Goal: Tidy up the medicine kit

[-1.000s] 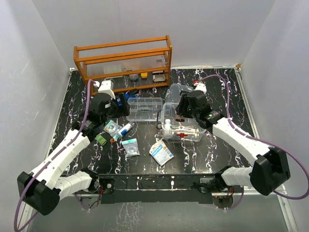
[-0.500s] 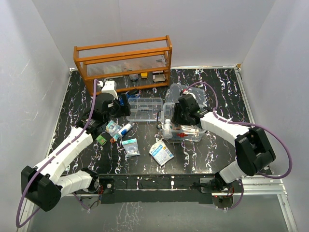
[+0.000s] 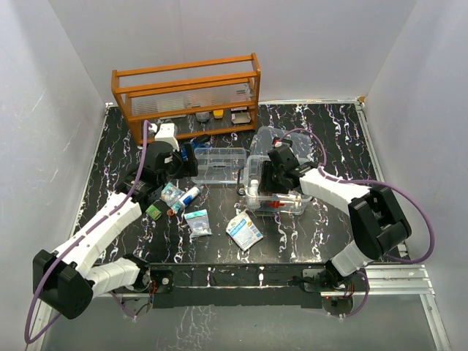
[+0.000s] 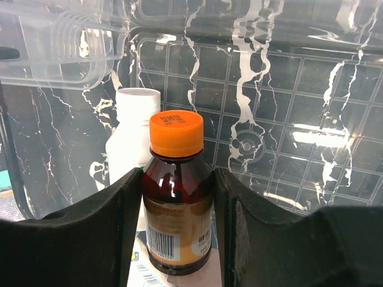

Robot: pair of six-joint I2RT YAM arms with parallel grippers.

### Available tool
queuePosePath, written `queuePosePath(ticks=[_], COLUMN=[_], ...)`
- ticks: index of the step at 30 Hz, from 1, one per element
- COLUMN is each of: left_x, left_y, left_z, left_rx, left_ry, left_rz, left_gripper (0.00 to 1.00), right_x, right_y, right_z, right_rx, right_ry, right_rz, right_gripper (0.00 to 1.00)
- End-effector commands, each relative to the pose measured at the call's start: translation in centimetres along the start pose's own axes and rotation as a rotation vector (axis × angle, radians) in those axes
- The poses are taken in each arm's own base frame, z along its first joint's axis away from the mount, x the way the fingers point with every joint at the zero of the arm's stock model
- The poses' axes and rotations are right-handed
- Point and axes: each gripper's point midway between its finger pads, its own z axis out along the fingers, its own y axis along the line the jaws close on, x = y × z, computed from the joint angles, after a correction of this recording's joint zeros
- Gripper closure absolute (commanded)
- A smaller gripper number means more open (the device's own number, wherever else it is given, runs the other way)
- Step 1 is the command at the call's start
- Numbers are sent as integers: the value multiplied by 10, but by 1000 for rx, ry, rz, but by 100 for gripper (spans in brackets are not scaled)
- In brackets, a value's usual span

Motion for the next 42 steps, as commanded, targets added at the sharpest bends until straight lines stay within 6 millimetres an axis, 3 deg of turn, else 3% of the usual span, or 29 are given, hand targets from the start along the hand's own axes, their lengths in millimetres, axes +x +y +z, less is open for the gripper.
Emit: queuePosePath(ticks=[1, 4, 12, 19, 27, 31, 35, 39, 42], left_x=[-3, -3, -2, 1, 10, 30, 67, 111, 129], left_y=[5, 5, 5, 4, 4, 10, 20, 16, 9], left_z=[1, 1, 2, 3, -2, -8, -18, -33, -41], left_rx=[-20, -16, -21, -20, -44, -87, -150, -137, -92], left_ry=[-15, -15, -11, 0, 79, 167, 293, 451, 512], left_rz=[7, 10, 9, 1, -81, -139, -214, -286, -322], left_gripper=[23, 25, 25, 25, 19, 16, 15, 16, 22], right_x=[-9, -1, -2, -2, -30, -44, -54, -61, -65], right_y=[16, 21, 19, 19, 13, 22, 31, 36, 43], right_z=[-4, -3, -6, -9, -35, -50, -63, -79, -94], right_rx=[-64, -92, -79, -72, 0, -37, -74, -109, -157], right_ry=[-3, 37, 37, 36, -59, -111, -142, -182, -217], right_rz=[17, 26, 39, 37, 49, 39, 37, 27, 3], right_gripper=[53, 44, 33, 30, 27, 24, 24, 24, 26])
